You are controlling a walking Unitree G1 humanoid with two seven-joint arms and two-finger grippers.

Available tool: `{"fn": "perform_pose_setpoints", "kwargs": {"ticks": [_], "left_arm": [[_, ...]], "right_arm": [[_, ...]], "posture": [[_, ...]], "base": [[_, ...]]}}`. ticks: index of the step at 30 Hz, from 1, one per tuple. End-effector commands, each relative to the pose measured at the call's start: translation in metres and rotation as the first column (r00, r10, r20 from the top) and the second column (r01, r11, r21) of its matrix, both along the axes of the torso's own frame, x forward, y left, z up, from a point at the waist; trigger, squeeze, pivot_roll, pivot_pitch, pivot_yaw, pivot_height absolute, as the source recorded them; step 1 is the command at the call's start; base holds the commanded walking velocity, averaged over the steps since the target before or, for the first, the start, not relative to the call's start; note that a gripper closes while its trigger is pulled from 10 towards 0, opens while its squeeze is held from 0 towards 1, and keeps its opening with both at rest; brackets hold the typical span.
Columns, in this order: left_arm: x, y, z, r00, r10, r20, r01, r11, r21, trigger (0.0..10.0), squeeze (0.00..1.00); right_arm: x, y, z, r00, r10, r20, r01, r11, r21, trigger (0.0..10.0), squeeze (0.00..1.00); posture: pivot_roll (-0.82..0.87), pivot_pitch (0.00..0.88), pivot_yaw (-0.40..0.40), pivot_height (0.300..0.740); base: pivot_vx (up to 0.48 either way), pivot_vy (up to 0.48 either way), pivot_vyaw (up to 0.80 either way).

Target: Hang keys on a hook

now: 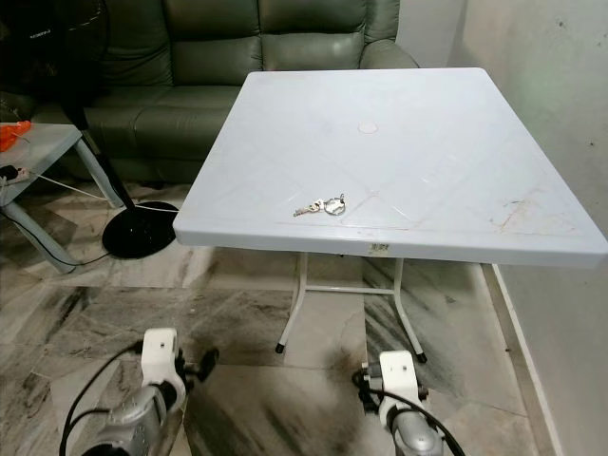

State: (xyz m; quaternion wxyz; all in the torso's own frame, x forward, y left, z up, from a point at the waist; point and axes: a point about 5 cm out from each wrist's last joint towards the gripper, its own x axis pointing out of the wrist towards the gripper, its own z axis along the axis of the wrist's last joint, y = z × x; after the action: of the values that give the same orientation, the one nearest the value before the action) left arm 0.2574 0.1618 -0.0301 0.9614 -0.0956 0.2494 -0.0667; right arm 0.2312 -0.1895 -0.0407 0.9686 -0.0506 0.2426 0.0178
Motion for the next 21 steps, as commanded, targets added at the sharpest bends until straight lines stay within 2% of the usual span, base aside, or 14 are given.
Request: {"fn": "perform_pose_setpoints", "kwargs": {"ticks": [1,4,6,13,15,18,20,21], "left_arm": [[0.008,0.002,0.009,0.998,0.006,0.061,-0.005,1.000,-0.008,10.0,0.00],[0.013,-0.001,0.015,0.994,0.000,0.109,0.002,1.000,-0.019,10.0,0.00],[0.021,-0.005,0.025,0.984,-0.011,0.180,0.016,0.999,-0.029,10.0,0.00],[0.032,-0.011,0.042,0.960,-0.022,0.279,0.041,0.997,-0.061,10.0,0.00],[0.045,-0.018,0.065,0.918,-0.031,0.396,0.069,0.994,-0.083,10.0,0.00],[0.046,-0.019,0.068,0.911,-0.031,0.411,0.074,0.993,-0.087,10.0,0.00],[0.052,-0.024,0.083,0.881,-0.027,0.472,0.090,0.990,-0.112,10.0,0.00],[0.052,-0.024,0.083,0.881,-0.027,0.472,0.090,0.990,-0.112,10.0,0.00]], "right_arm": [[0.010,0.000,0.011,0.996,-0.001,0.084,-0.001,1.000,0.022,10.0,0.00],[0.016,-0.002,0.019,0.990,-0.007,0.143,0.002,0.999,0.034,10.0,0.00],[0.021,-0.003,0.028,0.978,-0.003,0.208,-0.004,0.999,0.033,10.0,0.00],[0.028,-0.005,0.044,0.950,-0.006,0.313,-0.008,0.999,0.045,10.0,0.00],[0.034,-0.002,0.065,0.903,-0.010,0.430,-0.029,0.996,0.084,10.0,0.00],[0.034,0.000,0.067,0.896,-0.009,0.444,-0.033,0.996,0.087,10.0,0.00],[0.036,0.005,0.079,0.866,-0.009,0.500,-0.054,0.992,0.111,10.0,0.00],[0.036,0.005,0.079,0.866,-0.009,0.500,-0.054,0.992,0.111,10.0,0.00]], "posture": [[-0.02,0.000,0.035,0.740],[-0.02,0.000,0.033,0.740],[-0.02,0.000,0.030,0.740],[-0.03,0.000,0.025,0.740],[-0.03,0.000,0.027,0.740],[-0.03,0.000,0.030,0.740],[-0.04,0.000,0.031,0.740],[-0.04,0.000,0.031,0.740]], "base": [[0.000,0.000,0.00],[0.000,0.000,0.00],[0.000,0.000,0.00],[0.000,0.000,0.00],[0.000,0.000,0.00],[0.000,0.000,0.00],[0.000,0.000,0.00],[0.000,0.000,0.00]]}}
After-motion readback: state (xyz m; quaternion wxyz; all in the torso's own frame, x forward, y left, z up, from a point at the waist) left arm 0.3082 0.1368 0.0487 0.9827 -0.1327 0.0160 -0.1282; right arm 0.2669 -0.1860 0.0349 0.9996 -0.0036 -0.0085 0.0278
